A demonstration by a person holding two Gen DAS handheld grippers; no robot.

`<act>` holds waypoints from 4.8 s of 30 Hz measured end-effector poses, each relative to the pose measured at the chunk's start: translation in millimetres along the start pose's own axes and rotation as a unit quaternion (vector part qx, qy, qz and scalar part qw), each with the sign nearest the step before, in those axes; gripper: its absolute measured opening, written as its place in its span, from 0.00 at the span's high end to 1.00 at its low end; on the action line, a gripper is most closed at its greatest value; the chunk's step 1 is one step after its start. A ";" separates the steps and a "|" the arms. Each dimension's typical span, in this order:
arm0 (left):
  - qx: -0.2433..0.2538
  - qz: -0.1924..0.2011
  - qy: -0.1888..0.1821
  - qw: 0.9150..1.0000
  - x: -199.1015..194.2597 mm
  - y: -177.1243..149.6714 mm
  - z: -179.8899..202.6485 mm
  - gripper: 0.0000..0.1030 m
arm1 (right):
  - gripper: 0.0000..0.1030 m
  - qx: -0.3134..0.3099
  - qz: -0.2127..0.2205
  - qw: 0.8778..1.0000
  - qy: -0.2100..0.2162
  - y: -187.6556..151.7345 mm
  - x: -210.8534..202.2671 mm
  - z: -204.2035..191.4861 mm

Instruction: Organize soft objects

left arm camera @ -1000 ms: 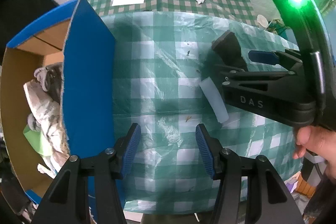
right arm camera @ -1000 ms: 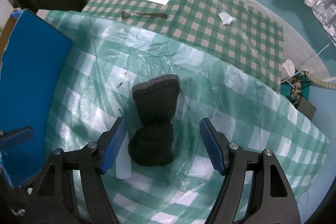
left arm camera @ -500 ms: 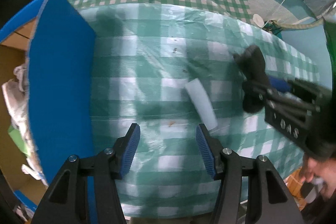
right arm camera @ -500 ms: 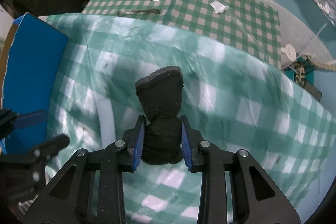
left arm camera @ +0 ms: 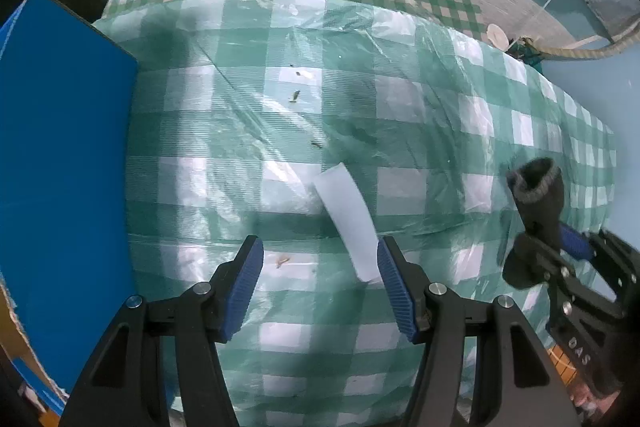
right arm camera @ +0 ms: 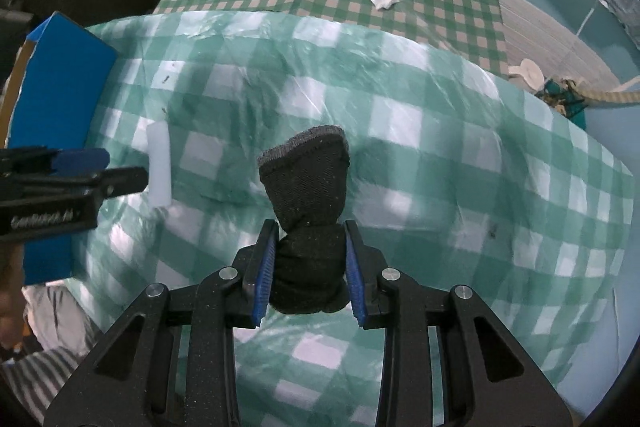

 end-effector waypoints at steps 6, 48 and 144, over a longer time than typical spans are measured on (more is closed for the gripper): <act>-0.005 -0.005 0.006 1.000 8.8 4.5 6.1 0.41 | 0.70 0.009 0.001 1.000 0.001 -10.1 -4.0 11.8; 0.064 0.080 0.004 0.995 -62.6 -41.0 -3.4 0.87 | 0.70 -0.007 0.038 0.999 0.011 -11.7 -56.3 -13.0; -0.109 0.186 0.050 0.975 -208.8 -97.0 -247.2 0.32 | 0.33 -0.186 0.090 0.976 0.073 76.8 -121.9 -323.1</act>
Point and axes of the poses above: each gripper's, at about its wrist camera, not at the fingertips, and x roughly the way its jaws point, z to its right, y to its top, the point moved 9 cm from there along x, roughly the way its jaws point, and after that the axes turned 1 degree about y, right-handed, at the moved point
